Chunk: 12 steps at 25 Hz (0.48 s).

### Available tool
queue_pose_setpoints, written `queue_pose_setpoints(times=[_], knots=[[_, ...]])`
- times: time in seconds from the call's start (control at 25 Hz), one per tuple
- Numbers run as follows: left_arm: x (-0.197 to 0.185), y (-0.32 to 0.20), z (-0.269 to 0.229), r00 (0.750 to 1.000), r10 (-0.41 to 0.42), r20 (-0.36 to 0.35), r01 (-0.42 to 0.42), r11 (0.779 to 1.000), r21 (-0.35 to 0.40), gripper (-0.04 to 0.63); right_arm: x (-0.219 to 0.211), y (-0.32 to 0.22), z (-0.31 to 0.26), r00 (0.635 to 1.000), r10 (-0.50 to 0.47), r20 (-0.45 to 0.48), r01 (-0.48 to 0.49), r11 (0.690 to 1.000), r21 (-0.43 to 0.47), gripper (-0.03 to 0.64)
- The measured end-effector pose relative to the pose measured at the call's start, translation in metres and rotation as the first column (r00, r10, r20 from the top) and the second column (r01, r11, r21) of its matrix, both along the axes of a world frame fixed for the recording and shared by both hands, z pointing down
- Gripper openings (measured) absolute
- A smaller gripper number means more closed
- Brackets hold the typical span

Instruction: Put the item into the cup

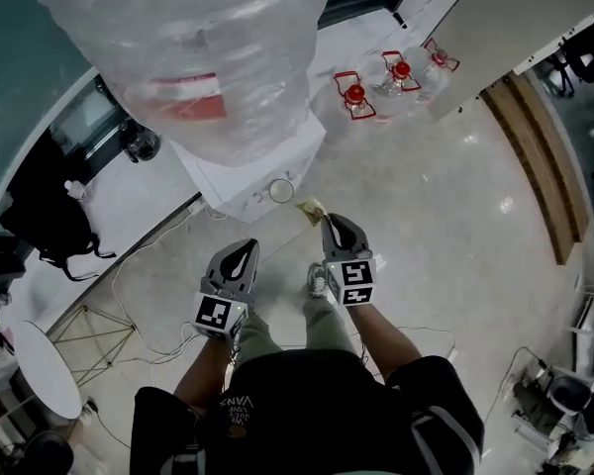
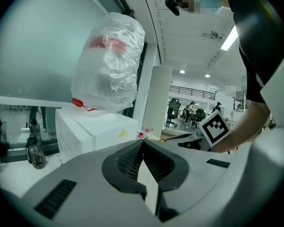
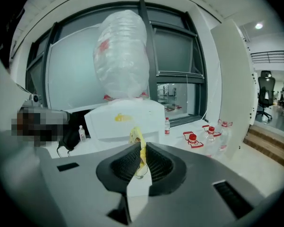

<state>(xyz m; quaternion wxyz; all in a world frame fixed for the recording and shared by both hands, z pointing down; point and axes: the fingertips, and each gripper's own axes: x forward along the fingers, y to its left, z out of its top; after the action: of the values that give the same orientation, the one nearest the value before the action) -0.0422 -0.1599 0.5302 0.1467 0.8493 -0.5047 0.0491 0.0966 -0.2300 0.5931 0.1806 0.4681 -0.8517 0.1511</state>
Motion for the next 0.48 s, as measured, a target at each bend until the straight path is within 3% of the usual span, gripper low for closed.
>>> queue_pose_setpoints(times=[0.48], knots=[[-0.002,-0.022,0.051,1.000,-0.024,0.008,0.024,1.000,-0.020,0.020,-0.047,-0.056,0.114,0.988,-0.084,-0.133,0.080,0.996,-0.034,0.060]])
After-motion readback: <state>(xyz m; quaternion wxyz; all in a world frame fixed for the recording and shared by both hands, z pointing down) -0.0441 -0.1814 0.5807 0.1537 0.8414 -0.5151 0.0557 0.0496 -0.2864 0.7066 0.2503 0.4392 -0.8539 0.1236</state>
